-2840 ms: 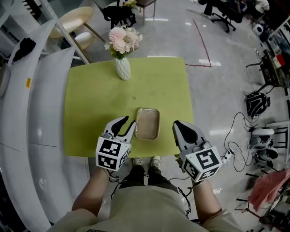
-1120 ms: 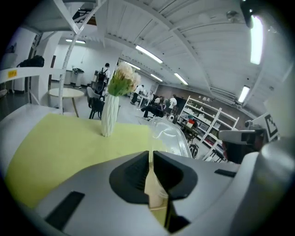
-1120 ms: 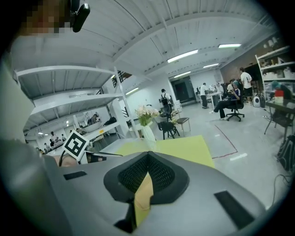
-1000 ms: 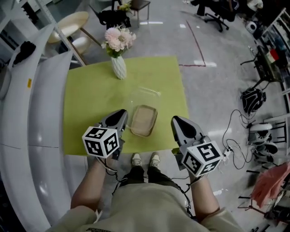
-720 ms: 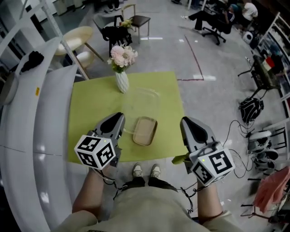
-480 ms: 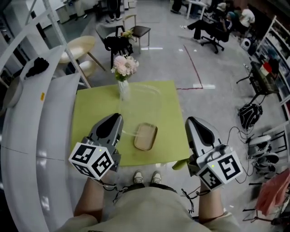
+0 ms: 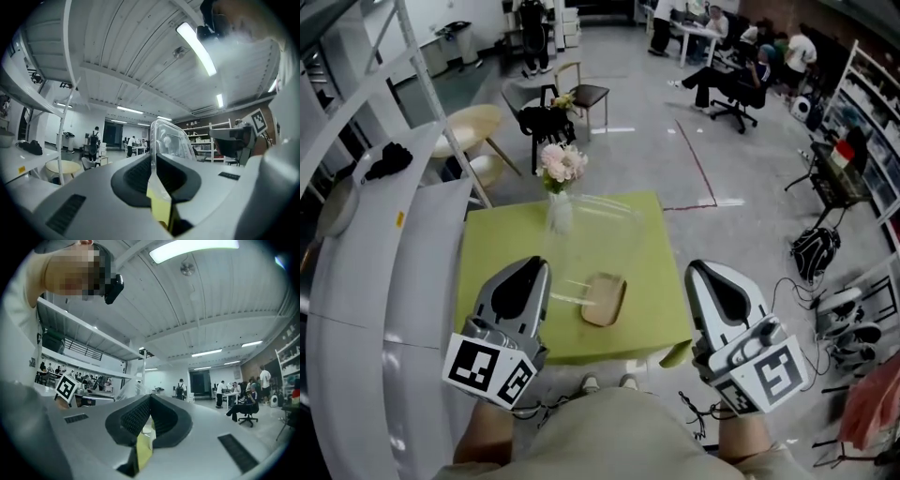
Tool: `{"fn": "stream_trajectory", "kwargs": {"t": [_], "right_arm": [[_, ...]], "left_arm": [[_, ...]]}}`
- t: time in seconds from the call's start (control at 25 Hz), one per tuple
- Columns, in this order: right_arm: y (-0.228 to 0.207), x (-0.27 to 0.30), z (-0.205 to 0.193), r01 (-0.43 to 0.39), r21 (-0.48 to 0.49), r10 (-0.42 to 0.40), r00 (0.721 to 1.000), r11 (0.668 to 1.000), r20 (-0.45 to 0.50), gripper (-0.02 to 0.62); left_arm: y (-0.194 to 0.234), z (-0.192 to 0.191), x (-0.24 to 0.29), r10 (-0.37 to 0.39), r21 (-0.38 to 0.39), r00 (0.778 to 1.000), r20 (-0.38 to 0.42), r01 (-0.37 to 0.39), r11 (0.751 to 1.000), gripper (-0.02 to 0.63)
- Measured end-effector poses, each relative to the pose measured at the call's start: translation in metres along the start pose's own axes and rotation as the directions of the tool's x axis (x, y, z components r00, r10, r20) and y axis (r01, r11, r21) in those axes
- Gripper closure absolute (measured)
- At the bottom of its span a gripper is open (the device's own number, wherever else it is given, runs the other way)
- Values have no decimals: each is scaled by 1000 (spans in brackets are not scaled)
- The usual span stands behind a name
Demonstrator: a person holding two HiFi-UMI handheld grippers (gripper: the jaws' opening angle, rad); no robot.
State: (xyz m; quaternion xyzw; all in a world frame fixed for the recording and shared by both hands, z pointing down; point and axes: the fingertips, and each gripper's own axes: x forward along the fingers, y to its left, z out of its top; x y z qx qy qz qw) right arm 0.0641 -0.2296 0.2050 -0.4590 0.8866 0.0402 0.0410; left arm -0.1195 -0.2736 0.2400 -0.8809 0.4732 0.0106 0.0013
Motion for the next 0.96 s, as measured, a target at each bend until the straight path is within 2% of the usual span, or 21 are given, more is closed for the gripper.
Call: {"fn": "stream_trajectory", "kwargs": {"t": [0.2, 0.48, 0.68, 0.96], "right_arm": [[8, -7, -6, -20, 0, 20, 999, 1000, -27, 590], [14, -3, -10, -70, 78, 72, 997, 994, -30, 591], [15, 3, -12, -81, 79, 83, 996, 994, -32, 590], [15, 7, -12, -69, 28, 70, 996, 997, -49, 591]], "left_arm": [[-10, -4, -16, 6, -10, 1000, 7, -6, 1000, 568], [-9, -2, -25, 28, -2, 1000, 10, -28, 1000, 569], [-2, -1, -30, 45, -3, 999, 11, -45, 999, 569], [-2, 1, -27, 36, -12, 999, 3, -36, 999, 569]]}}
